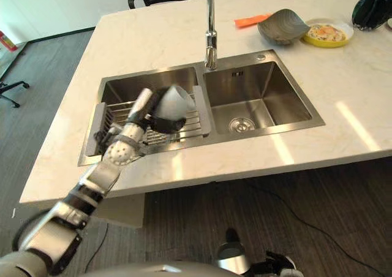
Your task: Place the dishes in the dishwasher.
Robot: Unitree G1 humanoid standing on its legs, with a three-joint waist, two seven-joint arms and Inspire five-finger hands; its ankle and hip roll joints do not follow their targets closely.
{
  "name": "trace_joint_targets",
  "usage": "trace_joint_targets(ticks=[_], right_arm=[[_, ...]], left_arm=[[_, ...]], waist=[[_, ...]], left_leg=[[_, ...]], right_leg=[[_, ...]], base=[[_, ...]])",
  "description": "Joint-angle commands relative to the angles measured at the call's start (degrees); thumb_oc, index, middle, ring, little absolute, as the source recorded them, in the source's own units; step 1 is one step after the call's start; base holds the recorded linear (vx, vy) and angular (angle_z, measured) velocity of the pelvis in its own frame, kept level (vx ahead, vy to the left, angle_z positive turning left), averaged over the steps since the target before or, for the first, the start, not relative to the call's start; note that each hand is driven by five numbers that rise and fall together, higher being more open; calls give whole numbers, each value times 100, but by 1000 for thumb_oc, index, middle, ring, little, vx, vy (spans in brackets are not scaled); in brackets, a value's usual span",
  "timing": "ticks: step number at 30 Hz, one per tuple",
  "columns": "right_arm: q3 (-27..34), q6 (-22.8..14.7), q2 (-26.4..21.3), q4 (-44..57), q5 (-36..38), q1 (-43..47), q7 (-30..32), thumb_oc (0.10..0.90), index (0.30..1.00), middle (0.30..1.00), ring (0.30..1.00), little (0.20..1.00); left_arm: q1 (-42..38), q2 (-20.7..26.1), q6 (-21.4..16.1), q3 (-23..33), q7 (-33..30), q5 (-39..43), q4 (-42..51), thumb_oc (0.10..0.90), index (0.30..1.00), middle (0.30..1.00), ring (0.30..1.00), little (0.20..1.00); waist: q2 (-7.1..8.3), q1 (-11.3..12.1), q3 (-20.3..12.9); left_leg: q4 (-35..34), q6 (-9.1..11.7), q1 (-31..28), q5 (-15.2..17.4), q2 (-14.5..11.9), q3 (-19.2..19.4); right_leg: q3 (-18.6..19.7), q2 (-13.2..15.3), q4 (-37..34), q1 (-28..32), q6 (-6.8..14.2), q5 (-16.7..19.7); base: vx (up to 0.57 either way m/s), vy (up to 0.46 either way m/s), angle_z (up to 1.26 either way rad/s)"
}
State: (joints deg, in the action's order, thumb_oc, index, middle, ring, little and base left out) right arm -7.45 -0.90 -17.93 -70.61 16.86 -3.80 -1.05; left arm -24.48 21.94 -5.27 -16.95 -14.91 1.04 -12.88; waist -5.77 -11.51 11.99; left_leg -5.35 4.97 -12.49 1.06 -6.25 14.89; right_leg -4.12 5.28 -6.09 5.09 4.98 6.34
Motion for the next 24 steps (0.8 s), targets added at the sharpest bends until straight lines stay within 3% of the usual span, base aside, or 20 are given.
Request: trace_joint_targets(ticks=[1, 3, 4, 7, 12, 14, 17, 20, 22, 24], right_arm=[[-45, -135, 15, -286, -182, -66, 200, 800, 900, 900, 900, 900], [-45, -157, 17, -284, -193, -72, 220, 800, 900, 900, 900, 900], [-15, -160, 48, -267, -192, -74, 240, 800, 900, 900, 900, 900], [49, -175, 113, -204, -95, -49, 219, 800, 900, 900, 900, 900], [-177, -200, 49, -69, -434, 50, 187, 800, 900, 900, 900, 900], [-153, -235, -12, 30, -451, 45, 223, 800, 900, 900, 900, 900], [-74, -294, -142, 148, -457, 47, 332, 800, 900, 900, 900, 900], [-258, -289, -228, 14, -884, 105, 424, 800, 900, 900, 900, 900], [-247, -325, -274, -28, -999, 12, 479, 800, 900, 900, 900, 900], [-12, -357, -237, -2, -751, -186, 514, 800, 900, 900, 900, 900]], left_arm=[[-602, 8, -1029, 1148, -925, 1082, 974, 400, 300, 300, 300, 300], [-383, -54, -1121, 1367, -925, 1220, 1376, 400, 300, 300, 300, 300], [126, 5, -1214, 1760, -966, 1246, 1890, 400, 300, 300, 300, 300], [998, 42, -1337, 2255, -908, 1419, 2406, 400, 300, 300, 300, 300], [2445, -445, -1431, 2774, -649, 2340, 2579, 400, 300, 300, 300, 300], [2799, -548, -1450, 2944, -658, 2323, 2696, 400, 300, 300, 300, 300], [2909, -658, -1534, 3036, -874, 2321, 2632, 400, 300, 300, 300, 300], [2879, -640, -1585, 2961, -902, 2324, 2602, 400, 300, 300, 300, 300], [2708, -633, -1610, 2890, -988, 2356, 2576, 400, 300, 300, 300, 300], [2614, -601, -1629, 2802, -875, 2323, 2700, 400, 300, 300, 300, 300]], waist=[[210, 137, -290], [206, 173, -298], [196, 288, -294], [153, 508, -249], [136, 1029, 28], [119, 1225, 113], [129, 1528, 195], [288, 1716, 171], [314, 1612, 93], [365, 1428, 22]], left_leg=[[35, 546, 264, -116, -429, -203], [35, 546, 275, -117, -429, -220], [35, 548, 290, -122, -429, -260], [35, 550, 325, -169, -417, -351], [439, 660, 729, -441, -468, -775], [563, 749, 1134, -691, -418, -1100], [351, 953, 1661, -1311, -437, -1210], [232, 984, 1766, -1195, -463, -1508], [804, 911, 1648, -1027, -712, -1221], [1226, 914, 1173, -810, -1130, -516]], right_leg=[[-71, 413, 109, 479, 421, -1147], [-80, 409, 109, 480, 414, -1161], [-110, 403, 109, 491, 399, -1193], [-126, 371, 109, 501, 359, -1239], [-301, 301, 109, 544, 182, -1327], [-556, 291, 109, 517, 131, -1362], [-1085, 336, 109, 429, 125, -1401], [-1438, 397, 109, 352, 103, -1357], [-1885, 385, 109, 310, 0, -1277], [-2375, 410, 109, 281, -50, -1252]], base=[[23, -48, 6], [6, -21, 3], [12, -52, 5], [-11, -65, 4], [-101, -122, 21], [-140, -131, 60], [-190, -156, 95], [-213, -202, 166], [-310, -123, 94], [-278, -23, 149]])
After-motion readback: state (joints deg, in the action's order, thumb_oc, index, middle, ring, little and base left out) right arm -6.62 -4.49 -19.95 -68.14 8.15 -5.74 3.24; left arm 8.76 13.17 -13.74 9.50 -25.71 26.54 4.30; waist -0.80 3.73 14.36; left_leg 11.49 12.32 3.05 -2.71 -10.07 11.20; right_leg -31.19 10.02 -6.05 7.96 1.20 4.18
